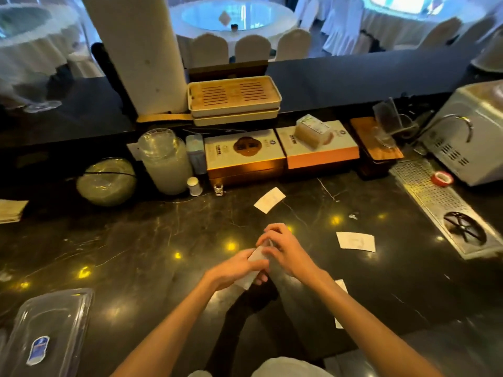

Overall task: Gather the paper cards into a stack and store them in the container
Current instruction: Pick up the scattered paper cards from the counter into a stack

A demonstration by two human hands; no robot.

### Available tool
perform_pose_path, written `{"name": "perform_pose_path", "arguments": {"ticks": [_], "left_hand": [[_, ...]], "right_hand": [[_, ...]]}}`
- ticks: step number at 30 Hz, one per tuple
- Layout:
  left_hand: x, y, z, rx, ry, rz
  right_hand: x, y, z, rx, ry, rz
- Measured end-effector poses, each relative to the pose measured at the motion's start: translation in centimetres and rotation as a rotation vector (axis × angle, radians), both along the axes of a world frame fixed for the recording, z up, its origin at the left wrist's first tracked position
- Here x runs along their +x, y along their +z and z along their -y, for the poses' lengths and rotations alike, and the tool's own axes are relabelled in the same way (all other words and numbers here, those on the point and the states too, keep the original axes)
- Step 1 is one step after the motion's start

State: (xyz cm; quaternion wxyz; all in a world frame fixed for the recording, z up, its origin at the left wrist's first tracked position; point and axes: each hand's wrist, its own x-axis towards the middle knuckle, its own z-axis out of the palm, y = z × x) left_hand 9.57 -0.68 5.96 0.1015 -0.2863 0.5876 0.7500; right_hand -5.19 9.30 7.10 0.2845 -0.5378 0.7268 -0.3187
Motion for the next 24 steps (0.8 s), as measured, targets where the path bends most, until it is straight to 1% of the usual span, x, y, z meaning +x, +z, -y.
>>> {"name": "perform_pose_path", "arguments": {"ticks": [3,6,10,12,13,15,16,17,19,21,23,24], "left_hand": [[-1.5,0.0,-1.7,0.104,0.075,-0.007],[-3.5,0.2,-3.5,0.137,0.126,-0.020],[-6.0,0.1,-5.3,0.090,0.092,-0.007],[-7.1,-0.3,-6.1,0.086,0.103,-0.003],[-7.7,-0.6,-6.6,0.070,0.115,-0.002],[-8.9,-1.4,-7.6,0.022,0.158,0.002],[-9.4,-1.8,-8.1,0.011,0.194,0.003],[-9.7,-2.1,-8.4,0.005,0.234,0.003],[-10.2,-2.9,-9.3,-0.001,0.311,0.016],[-10.5,-3.6,-10.1,-0.004,0.369,0.037],[-10.7,-4.2,-10.8,-0.005,0.407,0.052],[-10.9,-4.5,-11.1,-0.007,0.424,0.056]], "right_hand": [[-0.9,0.1,-1.6,-0.052,-0.126,0.150],[-1.5,0.1,-3.1,0.022,-0.256,0.320],[-3.2,-0.4,-5.3,0.104,-0.256,0.328],[-4.6,-0.3,-6.3,0.096,-0.248,0.298],[-5.5,-0.4,-7.0,0.092,-0.283,0.279],[-7.7,-1.1,-8.6,0.120,-0.425,0.207],[-8.7,-1.9,-9.7,0.176,-0.496,0.128],[-9.6,-2.7,-10.9,0.272,-0.537,0.022],[-10.6,-4.6,-13.8,0.529,-0.536,-0.153],[-10.2,-6.4,-16.3,0.738,-0.510,-0.197],[-9.0,-8.0,-17.8,0.862,-0.470,-0.215],[-8.4,-8.6,-18.2,0.889,-0.455,-0.216]]}}
